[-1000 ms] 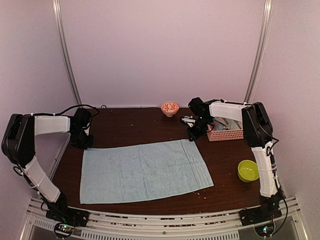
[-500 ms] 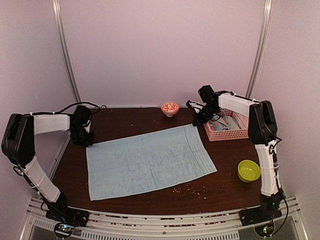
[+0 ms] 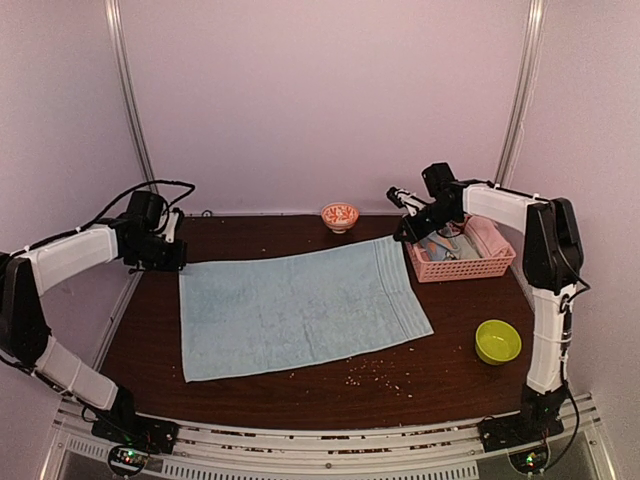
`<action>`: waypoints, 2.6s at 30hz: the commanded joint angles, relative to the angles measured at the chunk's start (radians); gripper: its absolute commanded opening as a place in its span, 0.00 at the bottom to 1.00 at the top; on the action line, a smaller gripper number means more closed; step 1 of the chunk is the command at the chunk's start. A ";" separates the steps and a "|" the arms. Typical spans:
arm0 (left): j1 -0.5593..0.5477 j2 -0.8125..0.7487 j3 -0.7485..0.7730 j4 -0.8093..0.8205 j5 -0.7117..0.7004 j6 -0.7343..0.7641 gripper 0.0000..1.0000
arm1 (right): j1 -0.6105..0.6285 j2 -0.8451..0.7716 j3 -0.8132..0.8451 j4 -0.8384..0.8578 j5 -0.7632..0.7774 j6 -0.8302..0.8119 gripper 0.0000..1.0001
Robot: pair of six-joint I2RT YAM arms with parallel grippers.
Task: Roll the towels
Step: Fold the towel at the center of the board.
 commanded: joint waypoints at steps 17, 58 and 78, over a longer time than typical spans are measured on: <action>0.007 -0.085 -0.068 -0.290 0.128 -0.073 0.00 | -0.065 -0.327 -0.411 0.052 -0.153 -0.230 0.00; 0.005 0.033 -0.151 -0.349 0.142 -0.074 0.00 | -0.098 -0.298 -0.593 -0.188 -0.223 -0.616 0.00; -0.028 -0.035 -0.254 -0.384 0.209 -0.124 0.00 | -0.096 -0.283 -0.632 -0.257 -0.171 -0.719 0.00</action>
